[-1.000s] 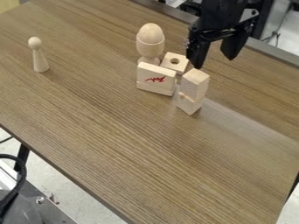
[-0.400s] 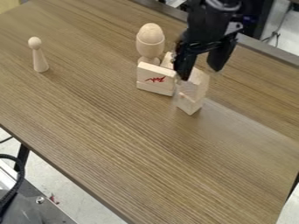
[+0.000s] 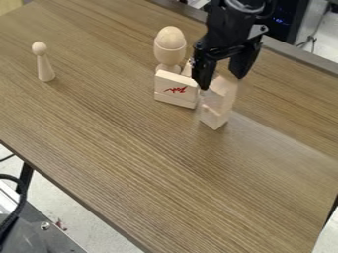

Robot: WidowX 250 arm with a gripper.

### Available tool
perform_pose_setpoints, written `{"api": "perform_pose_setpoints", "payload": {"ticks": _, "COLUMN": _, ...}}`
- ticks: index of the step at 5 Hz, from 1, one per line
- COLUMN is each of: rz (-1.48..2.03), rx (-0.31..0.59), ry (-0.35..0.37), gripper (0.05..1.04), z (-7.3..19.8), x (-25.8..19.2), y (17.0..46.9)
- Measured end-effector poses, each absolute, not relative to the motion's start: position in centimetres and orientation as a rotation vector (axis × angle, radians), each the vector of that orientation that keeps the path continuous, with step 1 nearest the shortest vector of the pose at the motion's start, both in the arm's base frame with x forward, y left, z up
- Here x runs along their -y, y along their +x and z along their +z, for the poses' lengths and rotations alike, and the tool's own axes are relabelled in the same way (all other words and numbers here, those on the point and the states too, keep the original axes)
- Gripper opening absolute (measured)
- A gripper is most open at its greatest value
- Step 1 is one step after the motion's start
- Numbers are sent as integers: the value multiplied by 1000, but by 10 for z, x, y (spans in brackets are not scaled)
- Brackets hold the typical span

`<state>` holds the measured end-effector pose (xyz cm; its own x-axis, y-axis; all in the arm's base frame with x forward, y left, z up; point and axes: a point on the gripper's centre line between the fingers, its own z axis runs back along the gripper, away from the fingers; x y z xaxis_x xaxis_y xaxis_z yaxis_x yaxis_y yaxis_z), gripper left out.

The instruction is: Move the cube on the left side of the table

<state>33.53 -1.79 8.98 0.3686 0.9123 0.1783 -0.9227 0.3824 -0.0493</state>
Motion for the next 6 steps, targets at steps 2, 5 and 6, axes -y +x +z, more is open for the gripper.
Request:
{"api": "perform_pose_setpoints", "payload": {"ticks": 2, "rz": 1194, "rx": 181, "ry": 69, "gripper": 1001, "z": 79, "x": 16, "y": 341}}
{"api": "perform_pose_setpoints", "payload": {"ticks": 5, "rz": 1224, "rx": 185, "ry": 68, "gripper": 663, "z": 74, "x": 15, "y": 340}}
{"api": "perform_pose_setpoints", "payload": {"ticks": 6, "rz": 1234, "rx": 175, "ry": 80, "gripper": 572, "z": 74, "x": 15, "y": 338}}
